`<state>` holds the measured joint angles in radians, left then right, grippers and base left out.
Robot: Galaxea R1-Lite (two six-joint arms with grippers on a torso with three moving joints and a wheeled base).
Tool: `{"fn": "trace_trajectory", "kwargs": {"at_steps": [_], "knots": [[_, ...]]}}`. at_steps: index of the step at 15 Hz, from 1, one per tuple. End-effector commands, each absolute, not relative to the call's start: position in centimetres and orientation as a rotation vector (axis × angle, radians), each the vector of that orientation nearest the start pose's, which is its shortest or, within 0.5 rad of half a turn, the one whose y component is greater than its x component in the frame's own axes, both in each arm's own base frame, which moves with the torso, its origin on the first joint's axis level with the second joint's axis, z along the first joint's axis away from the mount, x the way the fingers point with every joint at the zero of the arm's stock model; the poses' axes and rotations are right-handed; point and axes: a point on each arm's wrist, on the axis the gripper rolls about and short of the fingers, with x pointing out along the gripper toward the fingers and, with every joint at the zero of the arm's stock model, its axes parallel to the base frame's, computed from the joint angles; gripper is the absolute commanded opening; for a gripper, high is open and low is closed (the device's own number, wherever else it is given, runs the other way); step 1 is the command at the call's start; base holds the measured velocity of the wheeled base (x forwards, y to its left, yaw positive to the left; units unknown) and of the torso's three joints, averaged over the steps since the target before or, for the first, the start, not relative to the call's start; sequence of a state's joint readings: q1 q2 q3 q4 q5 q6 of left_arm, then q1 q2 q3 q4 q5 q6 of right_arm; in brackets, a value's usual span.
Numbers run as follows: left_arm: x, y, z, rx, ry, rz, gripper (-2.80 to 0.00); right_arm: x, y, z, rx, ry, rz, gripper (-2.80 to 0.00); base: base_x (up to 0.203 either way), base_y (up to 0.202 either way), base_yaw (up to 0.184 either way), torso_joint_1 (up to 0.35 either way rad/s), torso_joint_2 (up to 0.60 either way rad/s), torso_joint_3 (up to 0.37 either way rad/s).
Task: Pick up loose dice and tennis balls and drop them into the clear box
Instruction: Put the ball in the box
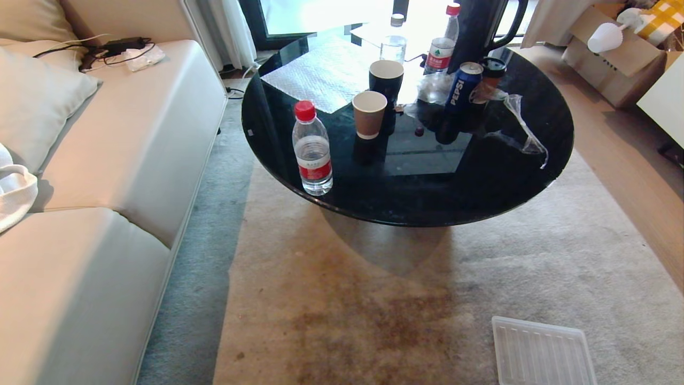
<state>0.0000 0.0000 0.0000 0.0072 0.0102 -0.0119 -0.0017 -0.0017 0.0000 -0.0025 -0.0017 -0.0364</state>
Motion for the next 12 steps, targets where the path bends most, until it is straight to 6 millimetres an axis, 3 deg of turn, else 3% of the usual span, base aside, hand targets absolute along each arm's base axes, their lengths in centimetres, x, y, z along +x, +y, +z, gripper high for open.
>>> {"fn": "trace_trajectory", "kwargs": {"at_steps": [1,12], "knots": [[-2.27,0.02,7.43,-0.012,0.009,0.011,-2.8,-2.27,0.0,7.49,-0.035,-0.001,-0.003,-2.8,0.0,0.0,0.0,0.0,0.0,0.0],[-2.28,0.02,7.47,-0.012,0.008,0.011,-2.8,-2.26,0.0,7.49,-0.035,0.0,-0.003,-2.8,0.0,0.01,-0.151,0.002,0.0,0.004]]}}
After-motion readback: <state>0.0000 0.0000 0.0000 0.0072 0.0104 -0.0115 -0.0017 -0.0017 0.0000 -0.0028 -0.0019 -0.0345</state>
